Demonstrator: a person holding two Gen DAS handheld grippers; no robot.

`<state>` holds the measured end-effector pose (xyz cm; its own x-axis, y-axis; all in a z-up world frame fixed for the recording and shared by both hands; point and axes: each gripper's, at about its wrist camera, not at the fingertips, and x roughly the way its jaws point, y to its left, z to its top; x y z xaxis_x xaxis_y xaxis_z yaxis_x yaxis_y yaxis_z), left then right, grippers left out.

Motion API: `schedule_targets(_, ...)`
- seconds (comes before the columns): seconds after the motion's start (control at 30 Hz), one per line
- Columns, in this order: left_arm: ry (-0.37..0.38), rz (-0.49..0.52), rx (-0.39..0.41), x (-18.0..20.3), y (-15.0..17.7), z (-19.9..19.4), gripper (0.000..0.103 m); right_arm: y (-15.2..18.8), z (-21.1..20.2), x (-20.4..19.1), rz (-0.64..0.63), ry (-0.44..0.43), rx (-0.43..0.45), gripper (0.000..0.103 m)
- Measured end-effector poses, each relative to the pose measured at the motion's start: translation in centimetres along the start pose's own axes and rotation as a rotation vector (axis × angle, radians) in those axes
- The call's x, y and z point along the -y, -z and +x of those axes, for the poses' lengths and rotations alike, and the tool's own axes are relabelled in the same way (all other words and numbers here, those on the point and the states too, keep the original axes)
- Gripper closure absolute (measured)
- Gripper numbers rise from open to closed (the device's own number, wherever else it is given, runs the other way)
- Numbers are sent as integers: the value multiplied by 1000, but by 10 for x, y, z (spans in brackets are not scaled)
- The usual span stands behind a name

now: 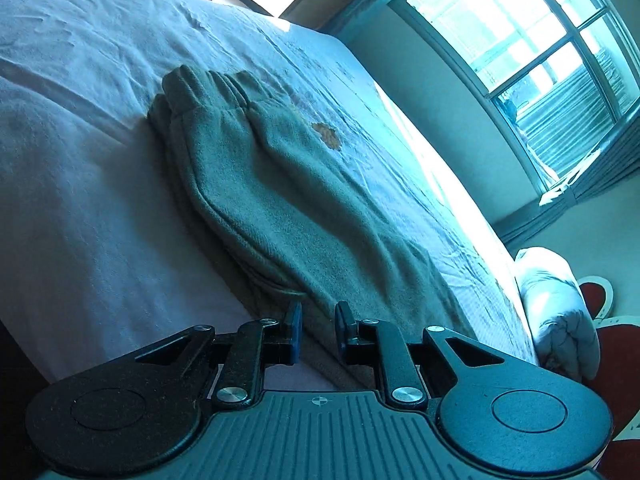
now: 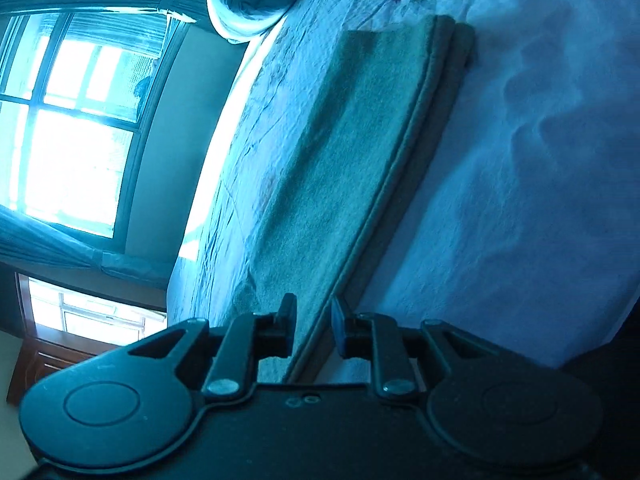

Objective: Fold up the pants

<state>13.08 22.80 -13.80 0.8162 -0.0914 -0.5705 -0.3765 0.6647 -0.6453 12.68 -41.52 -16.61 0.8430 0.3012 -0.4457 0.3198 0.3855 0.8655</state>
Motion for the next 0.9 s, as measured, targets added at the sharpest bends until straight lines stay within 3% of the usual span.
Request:
schedule_targets(0.17, 7, 48, 89, 13, -22, -6, 86, -19, -10, 20, 40, 64, 92, 82)
schedule_targets(0.23, 11, 83, 108, 21, -32, 1, 84, -23, -9, 23, 53, 68, 110, 75)
schedule_targets(0.3, -39, 163, 119, 25, -40, 18, 60, -26, -2, 26, 51, 74, 113, 71)
schedule_targets(0.33, -82, 206, 122, 25, -42, 29, 36, -29, 1, 27, 59, 76, 115, 71)
schedule_targets(0.37, -181, 277, 80, 20, -43, 50, 32, -31, 6, 26, 73, 70, 118, 69)
schedule_targets(0.4, -235, 293, 26, 11, -44, 66, 37, -38, 2, 32, 74, 60, 119, 66)
schedule_targets(0.47, -230, 397, 56, 7, -35, 70, 38, -40, 7, 31, 57, 66, 117, 65)
schedule_targets(0.5, -246, 466, 57, 10, -31, 69, 38, -43, 8, 29, 46, 69, 113, 77)
schedule_targets(0.53, -259, 507, 68, 13, -26, 69, 38, -45, 9, 27, 24, 81, 118, 102)
schedule_targets(0.6, -258, 520, 86, 15, -24, 65, 38, -51, -1, 29, 1, 30, 155, 103)
schedule_targets(0.67, -250, 515, 91, 12, -25, 62, 38, -52, -1, 35, 22, 55, 164, 103)
schedule_targets(0.8, -270, 538, 90, 16, -26, 58, 38, -50, 3, 52, 101, 45, 94, 99)
schedule_targets(0.83, -289, 550, 107, 20, -27, 53, 38, -47, -2, 43, 54, 56, 80, 93)
schedule_targets(0.9, -359, 598, 174, 25, -29, 39, 38, -32, -6, 6, -166, 70, 27, 92)
